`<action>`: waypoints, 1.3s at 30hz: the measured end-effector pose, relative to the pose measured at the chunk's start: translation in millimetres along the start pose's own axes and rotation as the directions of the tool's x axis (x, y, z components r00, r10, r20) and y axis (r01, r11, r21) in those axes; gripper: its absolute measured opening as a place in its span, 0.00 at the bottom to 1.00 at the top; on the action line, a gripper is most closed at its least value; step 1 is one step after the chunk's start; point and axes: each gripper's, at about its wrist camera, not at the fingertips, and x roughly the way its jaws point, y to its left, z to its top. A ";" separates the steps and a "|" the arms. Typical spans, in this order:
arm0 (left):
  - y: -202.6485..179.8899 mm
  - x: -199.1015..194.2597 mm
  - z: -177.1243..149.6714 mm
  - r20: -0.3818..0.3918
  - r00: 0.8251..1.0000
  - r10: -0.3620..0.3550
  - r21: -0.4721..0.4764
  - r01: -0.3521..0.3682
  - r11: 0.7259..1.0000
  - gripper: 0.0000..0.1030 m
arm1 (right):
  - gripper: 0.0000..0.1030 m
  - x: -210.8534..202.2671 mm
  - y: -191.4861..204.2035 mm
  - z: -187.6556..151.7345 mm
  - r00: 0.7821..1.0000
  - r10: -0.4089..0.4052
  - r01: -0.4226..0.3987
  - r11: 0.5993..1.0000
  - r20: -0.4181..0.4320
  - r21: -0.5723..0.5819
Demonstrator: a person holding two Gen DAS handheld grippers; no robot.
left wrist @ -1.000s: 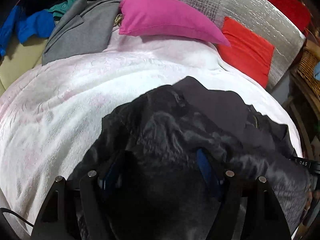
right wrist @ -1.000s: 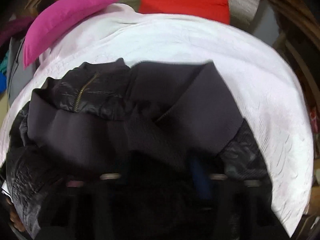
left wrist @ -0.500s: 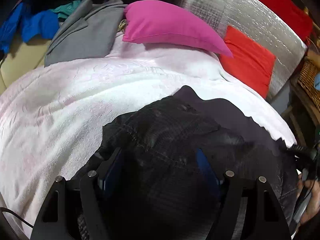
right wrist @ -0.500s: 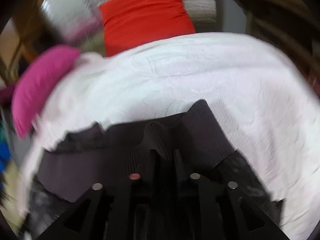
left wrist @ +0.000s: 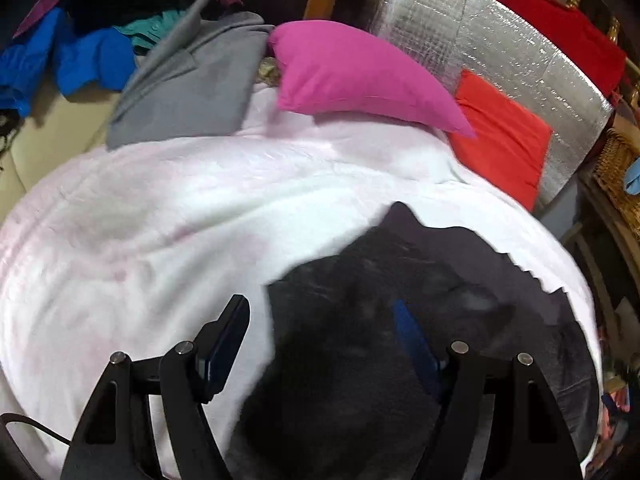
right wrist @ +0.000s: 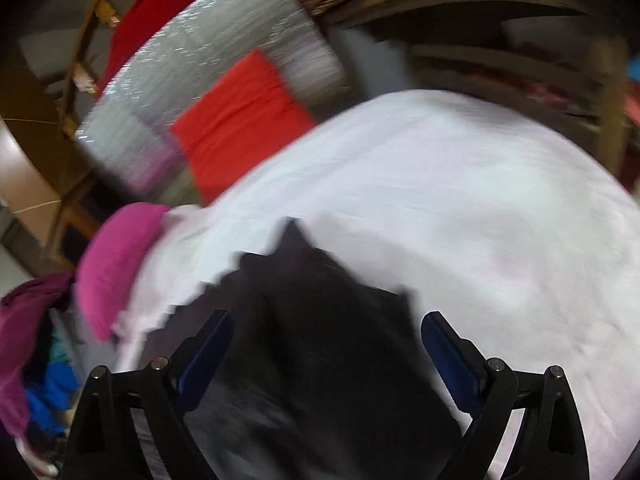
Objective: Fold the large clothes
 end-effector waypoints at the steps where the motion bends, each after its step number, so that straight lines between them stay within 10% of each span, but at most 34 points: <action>1: 3.9 2.0 0.2 -0.015 1.000 -0.001 -0.002 0.001 1.000 0.73 | 0.94 1.6 -9.8 -8.0 1.000 -0.022 0.022 1.000 -0.010 0.011; 5: 20.5 21.5 -5.3 -0.140 0.988 -0.061 -0.050 0.055 0.997 0.73 | 0.92 19.3 -10.3 -16.2 0.992 0.058 -0.054 0.998 -0.109 0.040; 10: 23.8 41.2 -12.3 -0.200 0.975 -0.102 -0.102 0.083 0.991 0.73 | 0.66 36.2 2.4 -29.4 0.991 -0.054 0.046 0.997 -0.121 -0.067; 12: 19.7 41.8 -11.7 -0.180 0.977 -0.110 -0.094 0.094 0.991 0.41 | 0.44 24.1 -0.8 -23.6 0.997 -0.024 0.020 0.999 -0.079 -0.044; 14: 17.5 41.5 -11.3 -0.170 0.979 -0.108 -0.095 0.093 0.991 0.39 | 0.39 15.0 -1.1 -19.4 1.000 0.006 -0.007 0.999 -0.023 -0.031; 22: 17.8 41.4 -14.1 -0.168 0.985 -0.038 -0.068 0.027 0.997 0.40 | 0.44 32.7 -14.3 -19.4 0.998 -0.045 0.045 0.999 -0.048 0.004; 26: 10.7 19.6 -14.9 -0.093 0.996 0.019 0.013 -0.018 1.000 0.40 | 0.73 3.1 -14.8 -15.3 0.999 -0.005 0.003 0.998 0.036 0.055; 39: -26.6 -63.7 -42.3 0.211 0.977 0.039 0.240 -0.091 0.967 0.51 | 0.71 -69.4 47.8 -59.8 0.961 0.206 -0.172 0.968 0.184 -0.182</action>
